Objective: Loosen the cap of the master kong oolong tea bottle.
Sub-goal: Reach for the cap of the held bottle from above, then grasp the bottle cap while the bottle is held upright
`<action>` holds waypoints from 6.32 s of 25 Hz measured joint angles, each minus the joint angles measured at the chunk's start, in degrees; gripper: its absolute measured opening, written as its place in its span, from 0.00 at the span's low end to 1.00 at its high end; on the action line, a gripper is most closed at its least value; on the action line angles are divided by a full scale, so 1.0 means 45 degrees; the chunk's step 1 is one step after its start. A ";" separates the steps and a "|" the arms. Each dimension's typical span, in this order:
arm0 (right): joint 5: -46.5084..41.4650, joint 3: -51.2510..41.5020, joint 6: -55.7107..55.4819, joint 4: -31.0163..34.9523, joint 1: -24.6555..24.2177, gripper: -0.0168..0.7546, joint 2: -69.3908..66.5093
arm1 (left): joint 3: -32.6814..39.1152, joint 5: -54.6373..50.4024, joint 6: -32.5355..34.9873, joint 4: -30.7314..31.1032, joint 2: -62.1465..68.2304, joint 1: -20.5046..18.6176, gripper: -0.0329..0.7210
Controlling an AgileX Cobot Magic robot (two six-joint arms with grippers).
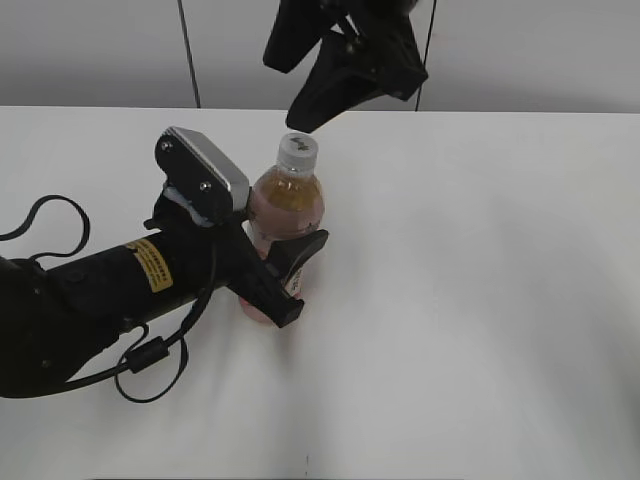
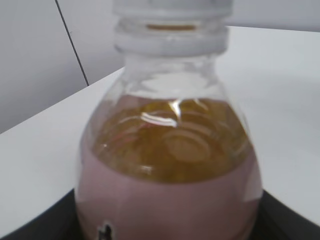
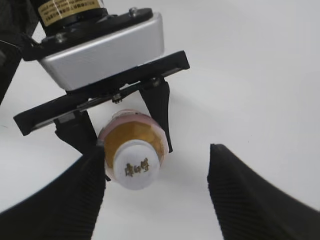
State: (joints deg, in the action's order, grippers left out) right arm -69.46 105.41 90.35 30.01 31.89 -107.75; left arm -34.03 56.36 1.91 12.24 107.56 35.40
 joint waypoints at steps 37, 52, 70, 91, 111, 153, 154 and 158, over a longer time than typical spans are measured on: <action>-0.0054 0.0002 -2.4826 -0.0842 0.0000 0.58 -0.0940 | 0.0000 0.0023 0.0010 0.0017 0.0000 0.0000 0.61; -0.0092 0.0002 -2.4940 -0.1051 0.0543 0.58 -0.1060 | 0.0014 0.0023 0.0014 -0.0038 0.0000 0.0000 0.61; -0.0114 0.0002 -2.4953 -0.1688 0.0578 0.41 -0.1060 | 0.0014 0.0035 0.0014 -0.0027 0.0000 0.0000 0.61; -0.0102 0.0002 -1.6532 -0.2037 0.0613 0.39 -0.1047 | 0.0014 0.0044 0.0118 -0.0027 0.0000 0.0000 0.61; -0.0136 0.0016 -0.4251 -0.2338 0.0661 0.38 -0.0997 | 0.0014 0.0033 0.0253 -0.0052 0.0000 0.0000 0.61; -0.0333 0.0402 1.3269 -0.2761 0.0637 0.38 -0.1006 | 0.0073 0.0710 0.0190 -0.0030 0.0000 -0.0096 0.61; -0.0333 0.0402 1.3269 -0.2761 0.0637 0.38 -0.1006 | 0.0073 0.0710 0.0190 -0.0030 0.0000 -0.0096 0.61; -0.0338 0.0402 1.3273 -0.2788 0.0637 0.41 -0.1006 | 0.0073 0.0710 0.0190 -0.0017 0.0000 -0.0096 0.61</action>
State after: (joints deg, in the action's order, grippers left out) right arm -70.98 107.22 150.08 17.47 34.76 -112.28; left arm -33.70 59.55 2.76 12.16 107.56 34.97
